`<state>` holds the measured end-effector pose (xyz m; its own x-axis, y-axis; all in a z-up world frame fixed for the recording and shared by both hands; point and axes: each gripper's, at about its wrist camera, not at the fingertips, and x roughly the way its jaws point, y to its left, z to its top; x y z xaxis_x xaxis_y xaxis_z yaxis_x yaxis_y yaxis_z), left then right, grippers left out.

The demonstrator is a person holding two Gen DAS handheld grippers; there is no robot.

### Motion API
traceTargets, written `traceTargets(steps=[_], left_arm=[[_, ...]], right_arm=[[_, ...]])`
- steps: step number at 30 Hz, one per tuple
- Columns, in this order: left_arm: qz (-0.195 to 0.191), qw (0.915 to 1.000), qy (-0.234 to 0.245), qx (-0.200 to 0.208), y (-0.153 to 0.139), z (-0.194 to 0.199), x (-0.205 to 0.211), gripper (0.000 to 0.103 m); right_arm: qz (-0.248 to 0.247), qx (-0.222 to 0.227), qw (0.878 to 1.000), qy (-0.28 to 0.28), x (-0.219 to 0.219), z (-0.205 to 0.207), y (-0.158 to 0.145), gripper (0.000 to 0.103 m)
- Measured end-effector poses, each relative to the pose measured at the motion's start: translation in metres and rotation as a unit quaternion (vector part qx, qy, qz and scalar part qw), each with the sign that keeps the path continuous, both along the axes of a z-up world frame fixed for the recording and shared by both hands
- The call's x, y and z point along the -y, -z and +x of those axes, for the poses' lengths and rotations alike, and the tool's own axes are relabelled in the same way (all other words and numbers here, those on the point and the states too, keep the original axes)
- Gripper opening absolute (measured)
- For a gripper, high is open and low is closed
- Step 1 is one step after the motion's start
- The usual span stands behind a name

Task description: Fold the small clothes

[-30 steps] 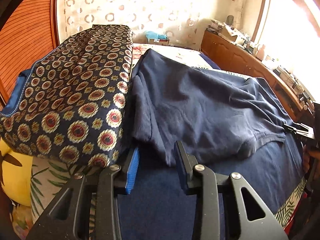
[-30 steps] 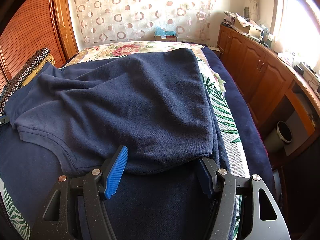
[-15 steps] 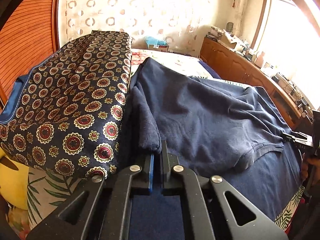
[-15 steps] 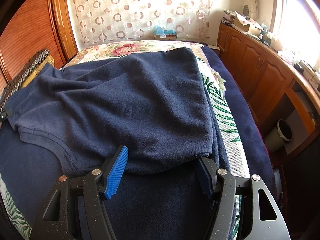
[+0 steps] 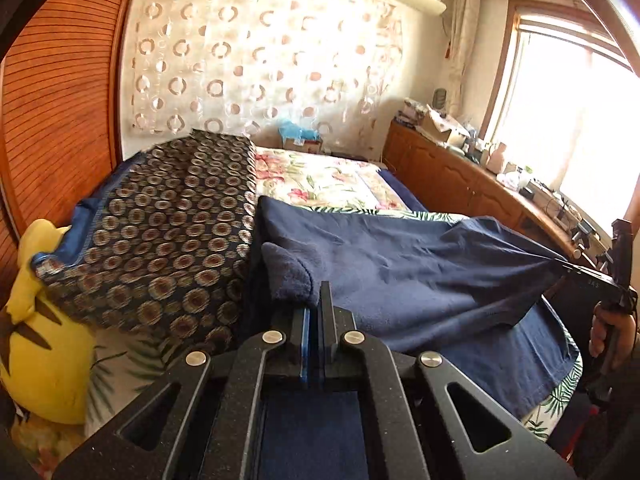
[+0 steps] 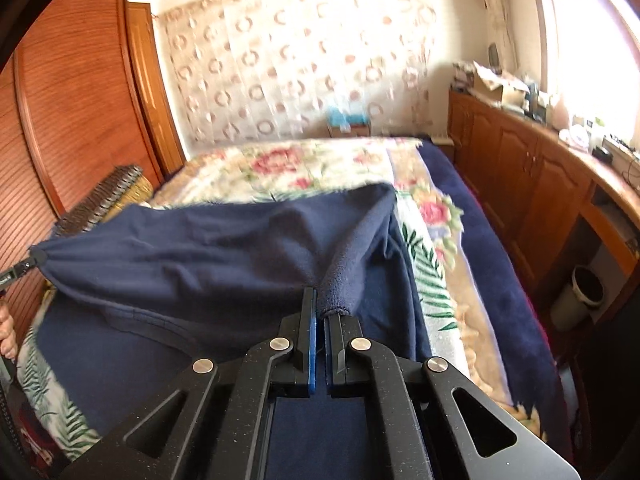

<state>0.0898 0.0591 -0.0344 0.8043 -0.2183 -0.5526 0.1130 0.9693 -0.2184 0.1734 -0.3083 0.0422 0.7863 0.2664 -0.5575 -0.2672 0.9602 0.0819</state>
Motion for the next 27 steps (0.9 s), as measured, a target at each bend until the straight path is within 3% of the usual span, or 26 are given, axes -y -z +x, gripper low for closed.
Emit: traceTargets(steps=[6, 14, 24, 27], left_arm=[[-0.019, 0.9998, 0.005, 0.005, -0.004, -0.031, -0.010, 0.003], [-0.016, 0.9998, -0.002, -0.012, 0.012, -0.052, -0.020, 0.003], [0.021, 0.9974, -0.017, -0.066, 0.048, -0.046, -0.016, 0.003], [0.025, 0.9971, -0.014, -0.070, 0.051, -0.047, -0.014, 0.007]], right_arm=[[0.006, 0.021, 1.000, -0.022, 0.007, -0.045, -0.014, 0.002], [0.007, 0.009, 0.999, -0.036, 0.025, -0.091, -0.007, 0.002], [-0.021, -0.068, 0.997, -0.026, 0.020, -0.080, 0.039, 0.002], [-0.031, -0.071, 0.997, -0.018, 0.021, -0.078, 0.040, 0.012]])
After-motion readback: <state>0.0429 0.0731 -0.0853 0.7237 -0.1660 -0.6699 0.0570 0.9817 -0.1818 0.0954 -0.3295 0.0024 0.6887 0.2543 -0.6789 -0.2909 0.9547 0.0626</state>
